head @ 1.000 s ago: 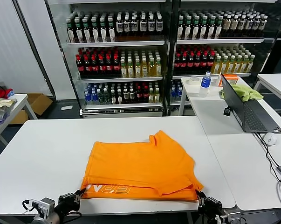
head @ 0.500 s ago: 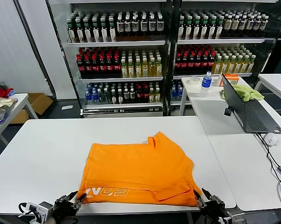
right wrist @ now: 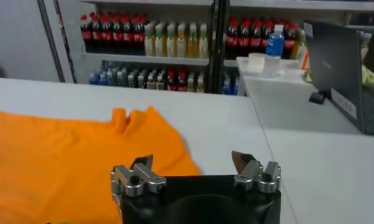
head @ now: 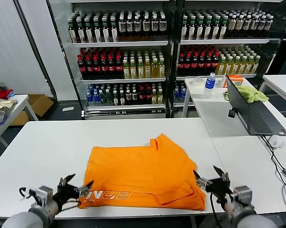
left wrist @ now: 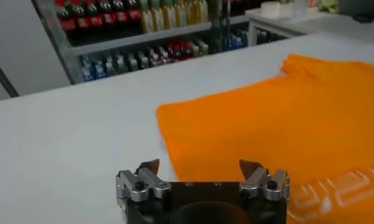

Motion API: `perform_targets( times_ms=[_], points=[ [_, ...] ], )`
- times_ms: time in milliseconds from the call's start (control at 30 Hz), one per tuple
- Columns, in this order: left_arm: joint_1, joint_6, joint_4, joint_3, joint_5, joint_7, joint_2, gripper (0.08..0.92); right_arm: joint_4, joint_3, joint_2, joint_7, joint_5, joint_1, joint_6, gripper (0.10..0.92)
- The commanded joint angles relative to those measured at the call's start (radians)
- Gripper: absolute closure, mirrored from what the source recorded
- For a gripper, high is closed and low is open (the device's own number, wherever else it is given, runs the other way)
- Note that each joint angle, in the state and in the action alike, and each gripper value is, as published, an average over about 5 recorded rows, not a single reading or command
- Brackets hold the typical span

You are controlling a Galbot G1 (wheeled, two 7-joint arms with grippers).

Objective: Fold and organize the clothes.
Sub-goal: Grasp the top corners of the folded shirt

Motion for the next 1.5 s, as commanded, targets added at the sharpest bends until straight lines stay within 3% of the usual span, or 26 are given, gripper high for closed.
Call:
perform_targets(
  times_ms=[33, 367, 700, 1133, 1500],
  points=[
    [-0.334, -0.055, 0.250, 0.120, -0.049, 0.045, 0.011, 0.178, -0.183, -0.145, -0.017, 0.011, 0.023, 0.289, -0.011, 0.203],
    [-0.572, -0.069, 0.445, 0.332, -0.056, 0.072, -0.041, 0.177, -0.492, -0.304, 0.086, 0.010, 0.029, 0.596, -0.011, 0.203],
    [-0.698, -0.060, 0.558, 0.423, -0.079, 0.101, -0.052, 0.177, -0.768, -0.395, 0.225, 0.010, 0.000, 0.761, -0.006, 0.203],
    [-0.752, -0.054, 0.675, 0.467, -0.075, 0.117, -0.087, 0.177, -0.935, -0.437, 0.317, -0.012, -0.051, 0.833, 0.040, 0.203],
    [-0.738, -0.039, 0.696, 0.464, -0.055, 0.126, -0.097, 0.177, -0.963, -0.428, 0.336, -0.020, -0.063, 0.812, 0.061, 0.203]
  ],
)
